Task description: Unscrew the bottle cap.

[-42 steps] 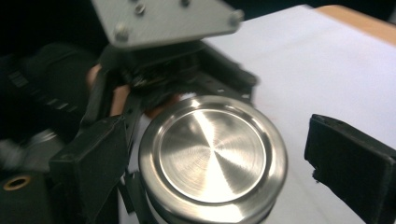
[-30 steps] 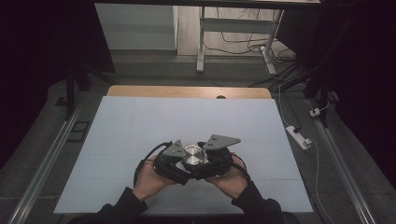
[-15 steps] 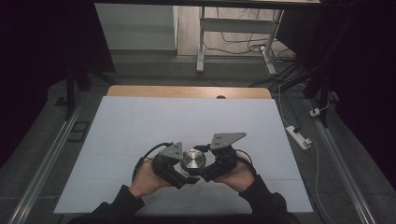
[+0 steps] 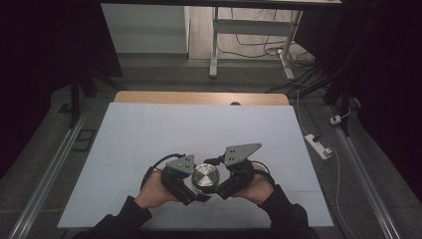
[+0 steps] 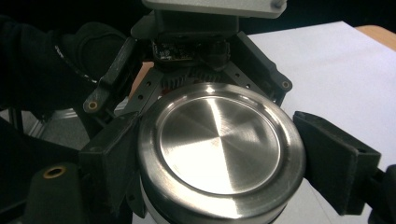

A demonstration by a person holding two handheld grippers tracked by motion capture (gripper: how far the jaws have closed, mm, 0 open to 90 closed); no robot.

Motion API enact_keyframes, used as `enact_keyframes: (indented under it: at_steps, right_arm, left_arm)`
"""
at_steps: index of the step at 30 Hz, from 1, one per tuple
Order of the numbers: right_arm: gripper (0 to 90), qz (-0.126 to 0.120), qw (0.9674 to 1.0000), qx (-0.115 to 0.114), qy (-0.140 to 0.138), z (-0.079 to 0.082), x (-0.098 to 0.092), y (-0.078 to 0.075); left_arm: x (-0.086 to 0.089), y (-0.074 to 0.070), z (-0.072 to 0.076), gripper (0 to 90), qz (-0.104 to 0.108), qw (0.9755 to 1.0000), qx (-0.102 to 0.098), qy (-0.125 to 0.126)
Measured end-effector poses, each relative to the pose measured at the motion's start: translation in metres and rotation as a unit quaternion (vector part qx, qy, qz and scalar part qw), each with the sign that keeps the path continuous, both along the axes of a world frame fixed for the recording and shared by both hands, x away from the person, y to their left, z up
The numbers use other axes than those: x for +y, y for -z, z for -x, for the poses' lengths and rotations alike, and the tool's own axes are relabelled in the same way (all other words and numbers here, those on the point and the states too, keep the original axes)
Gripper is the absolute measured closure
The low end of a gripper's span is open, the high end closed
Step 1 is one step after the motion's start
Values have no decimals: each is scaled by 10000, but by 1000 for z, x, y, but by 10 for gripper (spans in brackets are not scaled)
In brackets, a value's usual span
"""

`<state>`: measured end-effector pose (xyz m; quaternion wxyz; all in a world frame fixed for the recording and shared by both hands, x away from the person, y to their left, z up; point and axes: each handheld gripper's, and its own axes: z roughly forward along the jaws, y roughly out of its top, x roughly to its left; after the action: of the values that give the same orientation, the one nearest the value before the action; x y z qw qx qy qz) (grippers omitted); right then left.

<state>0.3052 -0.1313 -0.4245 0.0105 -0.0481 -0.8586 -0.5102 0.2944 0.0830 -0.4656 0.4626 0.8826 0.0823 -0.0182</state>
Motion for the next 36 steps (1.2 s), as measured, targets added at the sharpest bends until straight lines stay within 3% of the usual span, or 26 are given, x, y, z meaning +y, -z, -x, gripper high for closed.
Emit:
enact_keyframes:
  at_steps: [2,4,6,9,14,17,21,24,29,30,32,36]
  right_arm:
    - [143,96,9999,67,79,-1,0,0]
    - [78,111,9991,-6,405,0,0,-3]
    - [78,108,9970,46,765,0,1,-6]
    - [79,109,9919,93,1259,3,4,-8]
    - [100,123,9812,-2,1925,7,12,0]
    - [164,61,9803,28,1974,8,15,4]
    - [182,90,9818,-21,1898,9,15,3]
    - [183,112,9853,47,1706,7,12,1]
    - [185,5,9948,298,976,0,4,-2]
    - [197,-90,9965,403,721,-2,1,-3]
    - [197,-81,9972,453,594,-3,0,-3]
    - [197,19,9985,341,437,-2,0,-4]
  left_arm:
    - [-1,1,0,151,-57,9999,-40,-156]
    - [-1,3,-2,151,-90,9993,-3,-358]
    - [-1,3,-3,151,-110,9985,9,-545]
    - [-3,3,-2,151,-151,9953,-27,-961]
    - [-6,2,0,151,-201,9906,-69,-1348]
    - [-8,1,1,151,-240,9888,-91,-1470]
    - [-7,1,1,151,-227,9897,-96,-1407]
    - [-6,1,1,151,-166,9928,-44,-1188]
    - [-4,0,0,151,-29,9979,50,-638]
    - [-4,-1,0,151,-66,9987,59,-502]
    - [-4,0,1,151,-47,9994,52,-352]
    - [-4,0,1,151,-14,9997,42,-241]
